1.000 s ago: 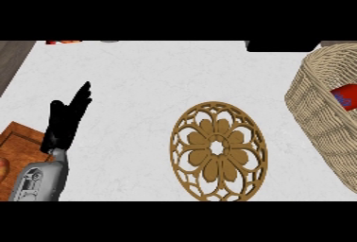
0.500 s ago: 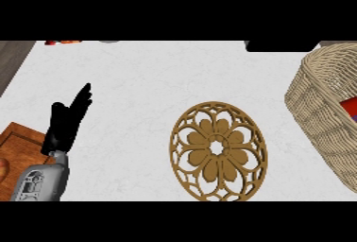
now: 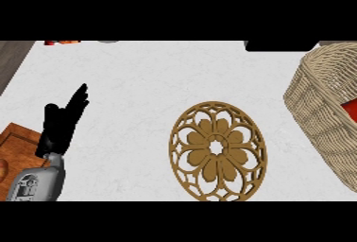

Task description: Pick the can from the placemat and place it in the basket

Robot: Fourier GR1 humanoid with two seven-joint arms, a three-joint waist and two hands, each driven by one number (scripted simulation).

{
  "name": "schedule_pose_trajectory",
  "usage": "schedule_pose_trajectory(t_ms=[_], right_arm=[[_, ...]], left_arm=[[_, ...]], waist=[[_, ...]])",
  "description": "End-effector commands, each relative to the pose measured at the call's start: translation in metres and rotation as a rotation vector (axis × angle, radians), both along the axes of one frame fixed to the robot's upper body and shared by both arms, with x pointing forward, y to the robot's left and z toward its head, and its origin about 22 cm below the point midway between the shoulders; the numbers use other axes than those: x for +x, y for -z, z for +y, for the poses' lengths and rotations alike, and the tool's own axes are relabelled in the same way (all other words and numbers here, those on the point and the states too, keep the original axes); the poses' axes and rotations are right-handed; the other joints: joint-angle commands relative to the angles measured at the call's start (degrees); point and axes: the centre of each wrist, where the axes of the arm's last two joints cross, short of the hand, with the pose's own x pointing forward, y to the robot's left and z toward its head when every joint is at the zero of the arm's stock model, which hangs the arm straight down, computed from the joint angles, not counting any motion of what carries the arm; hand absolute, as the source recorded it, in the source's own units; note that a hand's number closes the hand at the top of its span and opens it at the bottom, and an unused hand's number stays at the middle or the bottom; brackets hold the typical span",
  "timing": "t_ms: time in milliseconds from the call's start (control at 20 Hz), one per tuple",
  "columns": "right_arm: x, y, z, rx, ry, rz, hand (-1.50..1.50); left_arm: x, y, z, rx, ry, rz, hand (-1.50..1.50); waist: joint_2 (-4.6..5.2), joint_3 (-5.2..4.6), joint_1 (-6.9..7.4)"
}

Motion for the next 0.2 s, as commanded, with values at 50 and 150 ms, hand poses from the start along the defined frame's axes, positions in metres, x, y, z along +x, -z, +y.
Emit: schedule_pose_trajectory(t_ms=[50,150], right_arm=[[-0.065,-0.010,-0.056,0.040,0.023,-0.003,-1.50],[-0.073,0.003,-0.065,0.073,0.067,-0.033,-1.50]], left_arm=[[0.006,-0.006,0.001,0.010,-0.004,0.011,0.00],[0.014,0.005,-0.013,0.010,0.003,-0.012,0.00]], waist=[[0.14,0.11,-0.13],[0.55,0.22,0.16]])
